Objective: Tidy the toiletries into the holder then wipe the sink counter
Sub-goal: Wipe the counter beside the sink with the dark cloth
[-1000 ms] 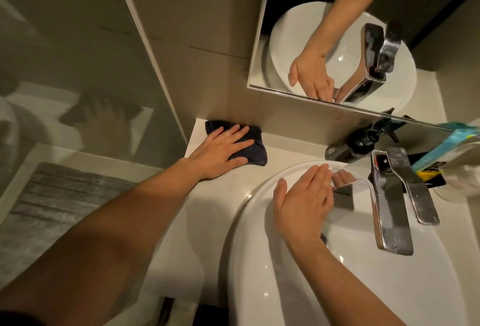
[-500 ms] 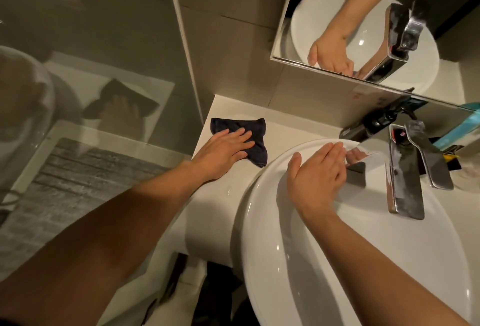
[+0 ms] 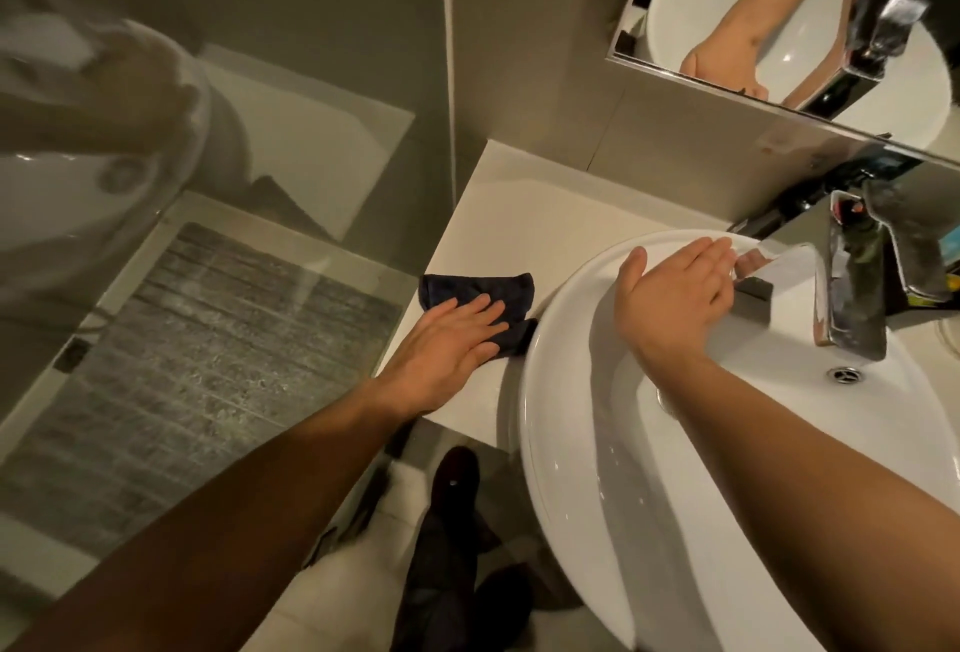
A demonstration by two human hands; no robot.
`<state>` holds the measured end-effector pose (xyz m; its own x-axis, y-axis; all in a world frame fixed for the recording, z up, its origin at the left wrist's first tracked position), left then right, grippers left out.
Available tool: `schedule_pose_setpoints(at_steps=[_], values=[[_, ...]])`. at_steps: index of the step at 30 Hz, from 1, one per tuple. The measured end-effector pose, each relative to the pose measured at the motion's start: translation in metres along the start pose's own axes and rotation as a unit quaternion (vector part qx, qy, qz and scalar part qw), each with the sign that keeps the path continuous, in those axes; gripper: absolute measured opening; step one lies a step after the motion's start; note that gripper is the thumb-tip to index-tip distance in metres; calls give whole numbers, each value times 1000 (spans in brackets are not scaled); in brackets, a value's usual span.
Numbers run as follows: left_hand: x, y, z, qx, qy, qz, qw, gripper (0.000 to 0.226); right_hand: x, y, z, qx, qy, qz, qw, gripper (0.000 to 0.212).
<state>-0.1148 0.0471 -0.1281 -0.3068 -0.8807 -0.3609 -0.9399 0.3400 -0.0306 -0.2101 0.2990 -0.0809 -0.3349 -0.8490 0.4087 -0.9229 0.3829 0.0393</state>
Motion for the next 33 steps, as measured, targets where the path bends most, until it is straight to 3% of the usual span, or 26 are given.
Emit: schedule_pose_setpoints(at_steps=[11, 16, 19, 26, 33], values=[[-33, -101, 15, -23, 10, -52, 998, 47, -1, 1, 1, 7, 6, 2, 1000, 86], [-58, -133, 8, -69, -71, -150, 984, 47, 0, 0, 0, 8, 6, 5, 1000, 87], [-62, -136, -12, -76, -202, -252, 943, 42, 0, -1, -1, 17, 12, 5, 1000, 87], [-42, -88, -62, -113, -334, -351, 867, 38, 2, -3, -5, 35, 9, 12, 999, 87], [-33, 29, -104, -118, -301, -278, 905, 38, 4, -4, -7, 37, 11, 15, 999, 85]])
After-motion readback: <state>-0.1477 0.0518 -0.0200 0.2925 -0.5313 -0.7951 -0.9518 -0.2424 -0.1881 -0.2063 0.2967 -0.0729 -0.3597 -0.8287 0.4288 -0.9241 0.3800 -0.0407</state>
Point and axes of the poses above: each hand's wrist, its own y-axis towards the middle knuckle, its own z-axis out of the palm, x = y × z, the point moved 4 cm from there along y, towards the middle knuckle, and after that the axes turned 14 degrees about y, right-handed, at the moved point
